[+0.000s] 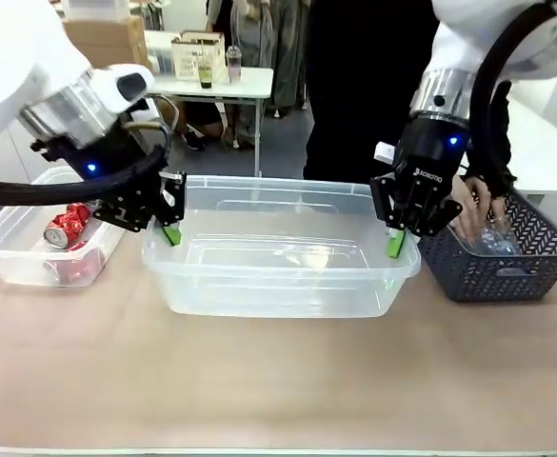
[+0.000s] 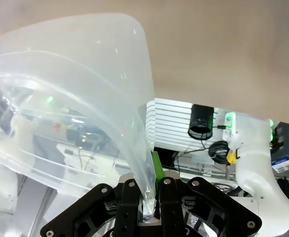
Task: Sort the waste into each basket.
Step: Pick up the Organizing box on the right side of the table and lift it, then offer the picked Organizing box to the human.
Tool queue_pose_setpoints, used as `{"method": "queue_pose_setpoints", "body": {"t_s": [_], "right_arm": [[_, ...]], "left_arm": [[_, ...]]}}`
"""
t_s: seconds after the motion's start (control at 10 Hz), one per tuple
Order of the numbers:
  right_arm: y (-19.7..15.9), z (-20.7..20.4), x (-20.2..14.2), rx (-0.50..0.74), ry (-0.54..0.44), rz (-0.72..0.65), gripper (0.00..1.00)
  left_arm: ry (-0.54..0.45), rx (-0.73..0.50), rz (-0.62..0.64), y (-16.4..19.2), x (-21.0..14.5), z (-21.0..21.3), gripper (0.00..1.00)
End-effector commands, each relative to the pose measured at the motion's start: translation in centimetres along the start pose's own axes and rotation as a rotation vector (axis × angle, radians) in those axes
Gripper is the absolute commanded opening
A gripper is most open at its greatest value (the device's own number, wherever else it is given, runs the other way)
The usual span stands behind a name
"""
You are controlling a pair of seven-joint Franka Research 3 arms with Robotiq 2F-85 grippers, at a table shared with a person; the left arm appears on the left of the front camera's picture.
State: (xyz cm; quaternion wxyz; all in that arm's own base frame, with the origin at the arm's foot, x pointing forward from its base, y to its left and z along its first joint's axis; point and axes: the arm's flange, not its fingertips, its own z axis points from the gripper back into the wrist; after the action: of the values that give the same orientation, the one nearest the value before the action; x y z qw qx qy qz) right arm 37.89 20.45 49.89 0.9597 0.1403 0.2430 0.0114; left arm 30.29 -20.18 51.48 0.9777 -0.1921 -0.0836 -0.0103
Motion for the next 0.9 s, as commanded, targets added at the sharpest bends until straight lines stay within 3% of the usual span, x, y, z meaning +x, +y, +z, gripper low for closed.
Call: {"method": "queue_pose_setpoints", "body": {"t_s": [0.0, 0.8], "right_arm": [[-0.02, -0.07, -0.26, -0.006, 0.005, 0.011, 0.00], [-0.02, -0.07, -0.26, -0.006, 0.005, 0.011, 0.00]], "left_arm": [[-0.019, -0.047, 0.024, -0.85, -0.31, 0.27, 0.00], [-0.019, -0.047, 0.024, -0.85, -0.31, 0.27, 0.00]]}}
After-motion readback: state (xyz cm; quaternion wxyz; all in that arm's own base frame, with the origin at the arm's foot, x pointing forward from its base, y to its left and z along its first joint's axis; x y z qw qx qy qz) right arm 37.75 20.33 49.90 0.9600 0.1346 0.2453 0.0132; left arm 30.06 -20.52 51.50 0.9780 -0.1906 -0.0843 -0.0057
